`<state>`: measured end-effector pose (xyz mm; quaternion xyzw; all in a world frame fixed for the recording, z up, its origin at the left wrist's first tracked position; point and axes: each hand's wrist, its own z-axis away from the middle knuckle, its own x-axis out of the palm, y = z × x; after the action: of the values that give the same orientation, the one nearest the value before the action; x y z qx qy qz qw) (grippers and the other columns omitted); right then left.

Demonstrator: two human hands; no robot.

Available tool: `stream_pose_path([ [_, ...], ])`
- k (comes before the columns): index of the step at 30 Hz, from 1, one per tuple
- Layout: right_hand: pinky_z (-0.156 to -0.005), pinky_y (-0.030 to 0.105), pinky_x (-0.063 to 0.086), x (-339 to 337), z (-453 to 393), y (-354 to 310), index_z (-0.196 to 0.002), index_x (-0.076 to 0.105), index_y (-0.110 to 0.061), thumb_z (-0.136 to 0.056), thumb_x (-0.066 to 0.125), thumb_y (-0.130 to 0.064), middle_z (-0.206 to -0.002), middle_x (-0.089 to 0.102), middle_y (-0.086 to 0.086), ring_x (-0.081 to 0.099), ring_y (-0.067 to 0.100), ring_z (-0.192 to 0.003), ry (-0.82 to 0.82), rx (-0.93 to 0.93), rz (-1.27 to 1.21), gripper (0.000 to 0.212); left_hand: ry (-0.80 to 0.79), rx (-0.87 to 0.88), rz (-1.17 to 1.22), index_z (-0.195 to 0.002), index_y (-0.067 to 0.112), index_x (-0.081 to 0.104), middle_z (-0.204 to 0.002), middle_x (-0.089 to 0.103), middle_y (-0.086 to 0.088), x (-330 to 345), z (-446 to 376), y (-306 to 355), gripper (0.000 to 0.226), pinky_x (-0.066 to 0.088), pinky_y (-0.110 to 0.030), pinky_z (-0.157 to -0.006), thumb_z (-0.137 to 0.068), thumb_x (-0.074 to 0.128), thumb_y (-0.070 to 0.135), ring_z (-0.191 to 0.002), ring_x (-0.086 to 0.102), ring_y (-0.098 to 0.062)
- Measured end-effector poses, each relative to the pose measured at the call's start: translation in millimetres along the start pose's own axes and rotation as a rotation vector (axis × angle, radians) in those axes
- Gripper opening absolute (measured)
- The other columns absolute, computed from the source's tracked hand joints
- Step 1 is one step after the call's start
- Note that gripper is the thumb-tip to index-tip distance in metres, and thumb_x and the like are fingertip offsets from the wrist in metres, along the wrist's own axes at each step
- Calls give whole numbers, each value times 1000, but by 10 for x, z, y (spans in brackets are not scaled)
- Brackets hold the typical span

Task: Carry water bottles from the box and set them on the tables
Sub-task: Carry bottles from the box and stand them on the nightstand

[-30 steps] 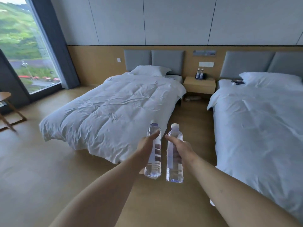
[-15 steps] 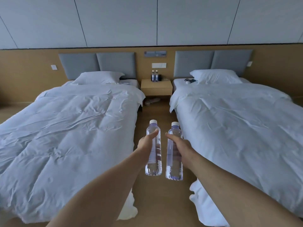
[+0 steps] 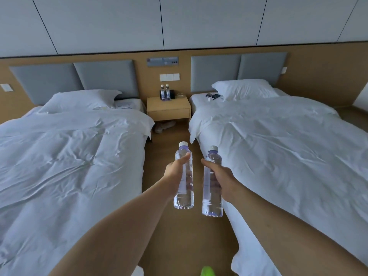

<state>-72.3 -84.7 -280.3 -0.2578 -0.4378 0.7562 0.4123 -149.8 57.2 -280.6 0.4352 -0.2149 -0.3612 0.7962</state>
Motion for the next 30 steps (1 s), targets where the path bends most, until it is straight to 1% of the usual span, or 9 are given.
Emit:
stream_pose_path([
  [3, -105, 53, 52, -106, -608, -339, -120, 64, -10, -83, 75, -58, -114, 71, 24, 70, 40, -107, -10, -4, -17, 62, 50, -6, -23, -105, 17, 62, -81, 70, -11, 197, -537, 337, 51, 49, -26, -34, -85, 71, 62, -38, 65, -14],
  [6, -104, 53, 53, -190, -1125, -704, -118, 64, -10, -82, 74, -60, -112, 72, 23, 70, 38, -105, -41, 4, -8, 62, 61, -29, -22, -107, 17, 64, -85, 71, -11, 357, -975, 707, 52, 52, -27, -41, -84, 70, 64, -46, 70, -16],
  [14, -104, 50, 53, -22, -2371, -1548, -120, 65, -15, -83, 72, -62, -109, 75, 14, 71, 33, -104, -106, 9, 17, 60, 112, -41, -28, -103, 20, 63, -88, 73, -10, 467, -2132, 1521, 50, 49, -26, -34, -84, 70, 65, -41, 68, -14],
  [16, -103, 50, 53, 78, -2703, -1690, -121, 65, -15, -82, 73, -61, -109, 74, 14, 71, 33, -104, -105, 4, 28, 61, 109, -39, -18, -103, 20, 63, -86, 73, -10, 423, -2467, 1680, 51, 49, -29, -32, -83, 70, 66, -41, 67, -15],
  [19, -102, 50, 53, 268, -3253, -1907, -119, 65, -16, -82, 74, -61, -107, 74, 14, 71, 32, -102, -101, -19, 44, 59, 105, -25, -7, -102, 20, 63, -67, 75, -6, 306, -3046, 1924, 51, 49, -27, -33, -81, 72, 66, -42, 69, -16],
  [21, -101, 48, 54, 413, -3648, -2075, -118, 66, -16, -81, 75, -61, -106, 74, 14, 71, 32, -101, -98, -30, 49, 59, 98, -18, -15, -101, 22, 63, -63, 74, -3, 204, -3455, 2118, 51, 50, -25, -36, -80, 72, 67, -46, 71, -16],
  [24, -102, 50, 54, 666, -4253, -2378, -117, 68, -15, -77, 78, -61, -106, 74, 17, 71, 35, -103, -86, -37, 52, 62, 59, -12, 9, -102, 20, 62, -54, 71, -2, 30, -4063, 2471, 50, 48, -30, -30, -81, 74, 63, -40, 67, -15],
  [26, -103, 51, 53, 841, -4638, -2613, -116, 69, -19, -74, 79, -63, -107, 74, 16, 70, 34, -104, -89, -32, 64, 62, 55, -14, 0, -103, 21, 62, -55, 71, -1, -86, -4444, 2741, 50, 48, -29, -31, -80, 74, 63, -42, 68, -14],
  [30, -98, 48, 56, 1132, -5376, -3069, -112, 72, -20, -71, 83, -62, -107, 75, 18, 71, 35, -103, -104, -33, 50, 60, 67, -19, -32, -106, 23, 63, -69, 76, -2, -281, -5161, 3285, 53, 50, -23, -42, -79, 73, 67, -54, 74, -16],
])
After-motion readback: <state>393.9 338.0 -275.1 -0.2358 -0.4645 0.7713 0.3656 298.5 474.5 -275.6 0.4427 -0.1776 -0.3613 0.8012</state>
